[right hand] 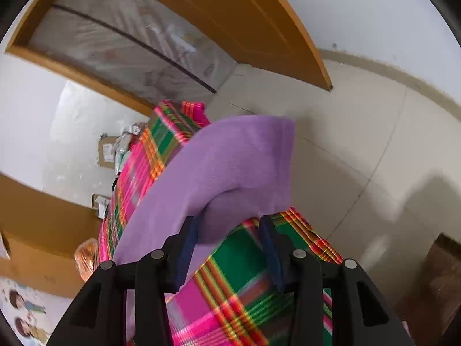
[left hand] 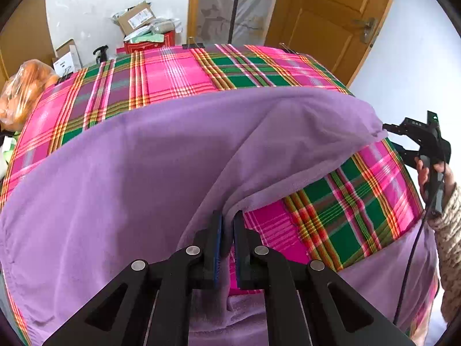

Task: Fold clothes
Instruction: 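Lift the sleeve with the right gripper while the left gripper pinches the body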

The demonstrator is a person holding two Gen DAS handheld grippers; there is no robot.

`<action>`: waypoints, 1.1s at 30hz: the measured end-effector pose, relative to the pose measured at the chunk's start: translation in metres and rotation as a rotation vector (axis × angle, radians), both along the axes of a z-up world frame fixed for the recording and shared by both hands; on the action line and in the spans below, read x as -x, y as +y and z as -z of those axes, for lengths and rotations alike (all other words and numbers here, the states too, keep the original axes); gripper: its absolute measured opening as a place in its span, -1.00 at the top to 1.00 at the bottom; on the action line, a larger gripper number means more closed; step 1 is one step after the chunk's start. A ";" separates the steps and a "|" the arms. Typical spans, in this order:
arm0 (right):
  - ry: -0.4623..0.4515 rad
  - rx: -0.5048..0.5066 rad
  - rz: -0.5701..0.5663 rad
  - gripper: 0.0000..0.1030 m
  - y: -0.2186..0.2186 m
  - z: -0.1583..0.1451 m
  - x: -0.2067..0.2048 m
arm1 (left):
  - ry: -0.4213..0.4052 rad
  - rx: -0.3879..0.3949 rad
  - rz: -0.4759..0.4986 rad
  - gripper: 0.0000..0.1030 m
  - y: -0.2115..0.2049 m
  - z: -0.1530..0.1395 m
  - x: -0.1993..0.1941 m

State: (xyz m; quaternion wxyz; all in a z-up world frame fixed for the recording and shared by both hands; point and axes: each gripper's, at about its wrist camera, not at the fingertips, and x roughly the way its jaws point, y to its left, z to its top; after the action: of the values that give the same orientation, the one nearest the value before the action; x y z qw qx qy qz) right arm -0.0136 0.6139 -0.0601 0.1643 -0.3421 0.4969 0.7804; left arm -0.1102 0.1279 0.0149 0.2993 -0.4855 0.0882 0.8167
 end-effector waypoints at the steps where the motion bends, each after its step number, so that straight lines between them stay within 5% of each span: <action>1: 0.006 0.010 0.008 0.16 0.001 0.003 0.000 | -0.003 0.000 -0.001 0.86 0.000 0.002 0.000; 8: 0.042 -0.021 0.041 0.85 0.003 -0.003 -0.002 | -0.009 -0.004 0.003 0.86 -0.001 0.003 -0.002; 21: 0.124 -0.195 0.090 0.86 -0.005 -0.073 -0.053 | -0.023 -0.050 0.077 0.97 -0.012 -0.022 -0.037; 29: 0.045 -0.170 0.130 0.86 -0.001 -0.048 -0.079 | -0.060 -0.037 0.087 0.97 -0.011 -0.015 -0.050; 33: -0.003 -0.183 0.124 0.86 -0.001 -0.037 -0.072 | -0.019 -0.015 0.086 0.76 -0.001 -0.017 -0.045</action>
State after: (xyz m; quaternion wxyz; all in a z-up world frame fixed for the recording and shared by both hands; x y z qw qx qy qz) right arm 0.0588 0.6126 -0.0236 0.2436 -0.2952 0.4434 0.8105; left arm -0.0654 0.1266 0.0322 0.3384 -0.4869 0.1001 0.7990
